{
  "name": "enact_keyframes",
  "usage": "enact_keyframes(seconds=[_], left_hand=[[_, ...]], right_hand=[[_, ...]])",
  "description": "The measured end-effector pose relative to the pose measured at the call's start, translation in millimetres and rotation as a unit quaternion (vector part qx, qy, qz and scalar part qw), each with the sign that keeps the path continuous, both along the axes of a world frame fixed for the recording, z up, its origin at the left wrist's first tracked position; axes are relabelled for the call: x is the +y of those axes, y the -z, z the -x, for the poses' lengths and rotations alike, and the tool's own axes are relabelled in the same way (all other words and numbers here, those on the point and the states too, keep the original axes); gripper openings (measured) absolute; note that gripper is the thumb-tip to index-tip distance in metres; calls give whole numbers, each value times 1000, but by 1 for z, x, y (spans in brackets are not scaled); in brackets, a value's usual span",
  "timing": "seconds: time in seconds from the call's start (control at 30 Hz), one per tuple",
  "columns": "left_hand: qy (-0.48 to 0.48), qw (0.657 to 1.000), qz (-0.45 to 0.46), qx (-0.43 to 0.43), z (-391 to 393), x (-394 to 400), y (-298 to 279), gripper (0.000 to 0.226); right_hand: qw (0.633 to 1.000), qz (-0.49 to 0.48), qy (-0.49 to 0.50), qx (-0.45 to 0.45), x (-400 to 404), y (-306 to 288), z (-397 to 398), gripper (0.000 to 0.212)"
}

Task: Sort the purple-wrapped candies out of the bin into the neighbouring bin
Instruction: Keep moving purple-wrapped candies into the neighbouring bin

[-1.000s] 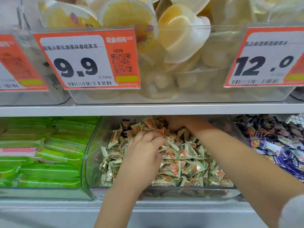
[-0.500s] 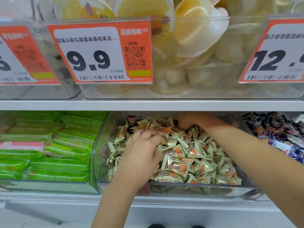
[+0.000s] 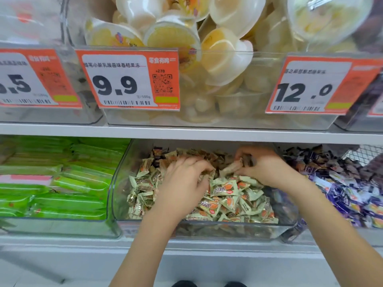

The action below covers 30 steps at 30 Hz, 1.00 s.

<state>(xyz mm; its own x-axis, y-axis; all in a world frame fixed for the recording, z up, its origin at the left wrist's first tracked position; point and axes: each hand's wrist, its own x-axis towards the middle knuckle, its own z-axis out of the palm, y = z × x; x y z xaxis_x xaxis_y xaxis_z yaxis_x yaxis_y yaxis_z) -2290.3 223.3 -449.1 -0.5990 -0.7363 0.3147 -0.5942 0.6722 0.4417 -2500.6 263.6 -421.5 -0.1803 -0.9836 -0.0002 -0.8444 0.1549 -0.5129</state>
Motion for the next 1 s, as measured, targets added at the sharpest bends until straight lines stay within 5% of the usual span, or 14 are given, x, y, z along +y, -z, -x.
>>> enact_keyframes(seconds=[0.1,0.2,0.3,0.4,0.5,0.63,0.83,1.0], left_hand=[[62,997,-35,-17,21,16,3,45],[98,991,-52,-78,33,27,10,64],[77,992,-49,-84,27,24,13,56],[71,994,-48,-66,26,22,11,41],[68,996,-36,-49,29,22,10,34],[81,994,-68,3,55,26,-2,36],[109,985,18,-133,102,19,-3,52],[71,977,92,-178,130,22,1,34]], right_hand=[[997,1,-13,75,24,0,-3,25],[996,-53,-45,58,40,-1,-4,47],[996,-67,-64,21,51,-1,-3,56],[998,32,-1,-45,61,-9,9,49],[974,114,62,-187,69,-14,25,39],[945,164,94,-265,75,-12,41,26],[934,181,83,-296,79,-11,51,29],[935,184,74,-295,81,-12,56,23]])
